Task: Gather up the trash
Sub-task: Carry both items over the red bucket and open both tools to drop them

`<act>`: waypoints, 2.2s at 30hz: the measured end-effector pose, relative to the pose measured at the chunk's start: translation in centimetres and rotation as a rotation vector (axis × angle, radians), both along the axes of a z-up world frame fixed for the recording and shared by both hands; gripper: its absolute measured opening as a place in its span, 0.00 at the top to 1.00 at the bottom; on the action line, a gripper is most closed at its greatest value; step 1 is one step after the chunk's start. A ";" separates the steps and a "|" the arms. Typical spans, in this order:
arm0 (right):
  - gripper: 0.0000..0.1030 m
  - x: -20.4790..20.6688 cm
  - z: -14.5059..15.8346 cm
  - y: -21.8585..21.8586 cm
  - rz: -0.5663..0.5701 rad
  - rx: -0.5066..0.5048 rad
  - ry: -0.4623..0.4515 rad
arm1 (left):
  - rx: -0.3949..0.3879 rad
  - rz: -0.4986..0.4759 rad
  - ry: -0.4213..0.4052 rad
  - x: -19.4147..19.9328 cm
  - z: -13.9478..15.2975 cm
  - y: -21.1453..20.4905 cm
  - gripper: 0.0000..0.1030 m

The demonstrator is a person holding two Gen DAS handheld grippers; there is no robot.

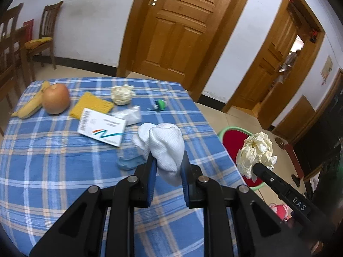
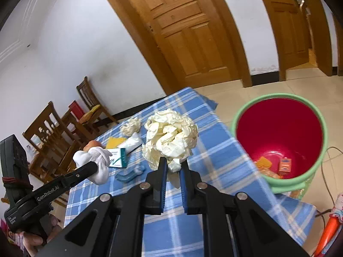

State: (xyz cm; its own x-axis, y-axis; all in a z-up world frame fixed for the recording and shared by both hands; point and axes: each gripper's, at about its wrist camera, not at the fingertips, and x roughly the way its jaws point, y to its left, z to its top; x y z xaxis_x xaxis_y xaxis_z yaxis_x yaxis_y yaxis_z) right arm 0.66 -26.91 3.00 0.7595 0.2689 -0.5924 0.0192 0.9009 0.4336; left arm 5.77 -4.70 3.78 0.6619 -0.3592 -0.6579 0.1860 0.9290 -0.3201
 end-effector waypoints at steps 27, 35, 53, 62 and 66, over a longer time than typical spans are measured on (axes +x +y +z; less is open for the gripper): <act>0.86 -2.0 -3.7 -11.0 -0.246 0.060 0.074 | 0.065 -0.306 0.033 2.7 -1.2 -14.3 0.80; 0.84 -2.1 -5.3 -13.6 -0.290 0.078 0.126 | 0.090 -0.356 0.072 3.5 -2.8 -17.9 0.80; 0.84 -2.2 -6.8 -17.3 -0.353 0.116 0.145 | 0.131 -0.431 0.113 4.6 -5.1 -23.1 0.67; 0.73 -2.1 -6.6 -17.7 -0.355 0.122 0.121 | 0.117 -0.390 0.105 4.4 -4.3 -22.0 0.61; 0.67 -2.2 -6.3 -17.3 -0.351 0.121 0.111 | 0.111 -0.366 0.100 4.3 -3.7 -21.0 0.60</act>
